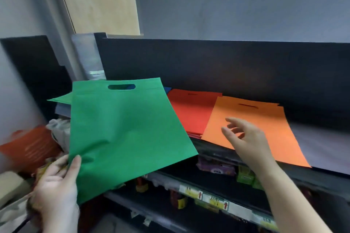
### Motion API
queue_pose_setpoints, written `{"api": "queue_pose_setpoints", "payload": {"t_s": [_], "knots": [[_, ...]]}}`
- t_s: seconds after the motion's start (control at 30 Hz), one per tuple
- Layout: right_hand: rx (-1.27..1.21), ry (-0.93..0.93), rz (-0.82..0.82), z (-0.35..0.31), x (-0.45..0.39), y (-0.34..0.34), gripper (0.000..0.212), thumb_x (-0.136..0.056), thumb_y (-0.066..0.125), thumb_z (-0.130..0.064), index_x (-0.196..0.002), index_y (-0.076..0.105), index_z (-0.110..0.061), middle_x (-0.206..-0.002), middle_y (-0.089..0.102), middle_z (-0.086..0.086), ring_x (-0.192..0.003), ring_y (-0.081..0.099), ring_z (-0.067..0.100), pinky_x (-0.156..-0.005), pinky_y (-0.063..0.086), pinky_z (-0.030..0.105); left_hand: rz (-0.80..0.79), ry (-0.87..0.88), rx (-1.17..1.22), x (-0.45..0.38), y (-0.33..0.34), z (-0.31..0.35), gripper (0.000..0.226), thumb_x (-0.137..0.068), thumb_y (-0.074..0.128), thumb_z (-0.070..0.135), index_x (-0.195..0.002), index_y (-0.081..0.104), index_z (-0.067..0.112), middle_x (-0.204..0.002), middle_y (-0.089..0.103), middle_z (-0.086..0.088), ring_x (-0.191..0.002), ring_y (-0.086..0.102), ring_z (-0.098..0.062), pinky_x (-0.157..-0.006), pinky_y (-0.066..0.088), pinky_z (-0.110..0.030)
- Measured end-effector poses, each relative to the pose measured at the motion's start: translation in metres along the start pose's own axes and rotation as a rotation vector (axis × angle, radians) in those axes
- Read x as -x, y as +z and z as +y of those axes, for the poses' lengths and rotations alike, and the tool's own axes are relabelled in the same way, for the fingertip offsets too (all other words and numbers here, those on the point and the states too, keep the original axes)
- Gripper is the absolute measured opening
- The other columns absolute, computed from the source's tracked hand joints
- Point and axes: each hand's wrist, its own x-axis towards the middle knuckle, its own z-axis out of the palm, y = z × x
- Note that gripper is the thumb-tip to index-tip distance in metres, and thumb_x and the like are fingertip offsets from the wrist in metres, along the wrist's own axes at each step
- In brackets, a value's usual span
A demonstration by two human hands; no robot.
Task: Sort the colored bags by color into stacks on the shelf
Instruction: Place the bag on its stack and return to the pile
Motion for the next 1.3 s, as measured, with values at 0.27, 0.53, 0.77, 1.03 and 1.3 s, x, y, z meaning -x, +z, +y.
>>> {"api": "queue_pose_setpoints", "payload": {"t_s": [0.27,0.53,0.77,1.03,1.3], "knots": [[-0.6,0.068,-0.469,-0.099,0.015,0.107,0.018,-0.085,0.064,-0.04,-0.089,0.074,-0.027,-0.093,0.074,-0.014,-0.09,0.069,0.005,-0.084,0.052,0.031,0.149,0.083,0.076,-0.029,-0.047,0.029,0.017,-0.088,0.06,0.006,-0.084,0.062,0.022,-0.068,0.07,0.02,-0.064,0.066,0.004,-0.065,0.054,-0.015],[-0.575,-0.012,-0.275,-0.157,0.028,0.222,0.024,-0.088,0.061,-0.003,-0.085,0.066,-0.026,-0.086,0.072,-0.015,-0.083,0.066,0.004,-0.076,0.052,0.029,0.125,0.096,-0.012,-0.096,-0.114,0.041,0.017,-0.091,0.056,0.008,-0.088,0.063,0.023,-0.073,0.072,0.019,-0.069,0.067,0.004,-0.065,0.054,-0.015],[-0.739,0.091,-0.181,-0.189,0.019,0.297,0.022,-0.091,0.057,-0.003,-0.085,0.066,-0.022,-0.085,0.072,-0.006,-0.081,0.065,0.011,-0.073,0.051,0.03,-0.042,-0.007,-0.02,-0.151,-0.144,0.023,0.025,-0.085,0.059,0.005,-0.103,0.06,0.022,-0.09,0.074,0.013,-0.082,0.069,-0.002,-0.063,0.055,-0.016],[-0.743,0.102,-0.075,-0.208,-0.03,0.372,0.023,-0.092,0.058,-0.009,-0.089,0.066,-0.03,-0.088,0.071,-0.017,-0.078,0.066,-0.001,-0.065,0.05,0.015,-0.09,0.079,-0.205,-0.248,-0.129,-0.009,0.028,-0.083,0.068,0.01,-0.098,0.06,0.033,-0.09,0.072,0.019,-0.076,0.071,-0.009,-0.06,0.056,-0.028],[-0.545,0.023,0.036,-0.221,-0.105,0.438,0.026,-0.088,0.063,-0.007,-0.08,0.062,-0.031,-0.08,0.069,-0.02,-0.074,0.063,0.001,-0.067,0.05,0.025,-0.187,0.262,-0.353,-0.363,-0.093,-0.025,0.029,-0.082,0.069,0.013,-0.106,0.058,0.026,-0.103,0.071,0.006,-0.083,0.07,-0.008,-0.07,0.057,-0.024]]}}
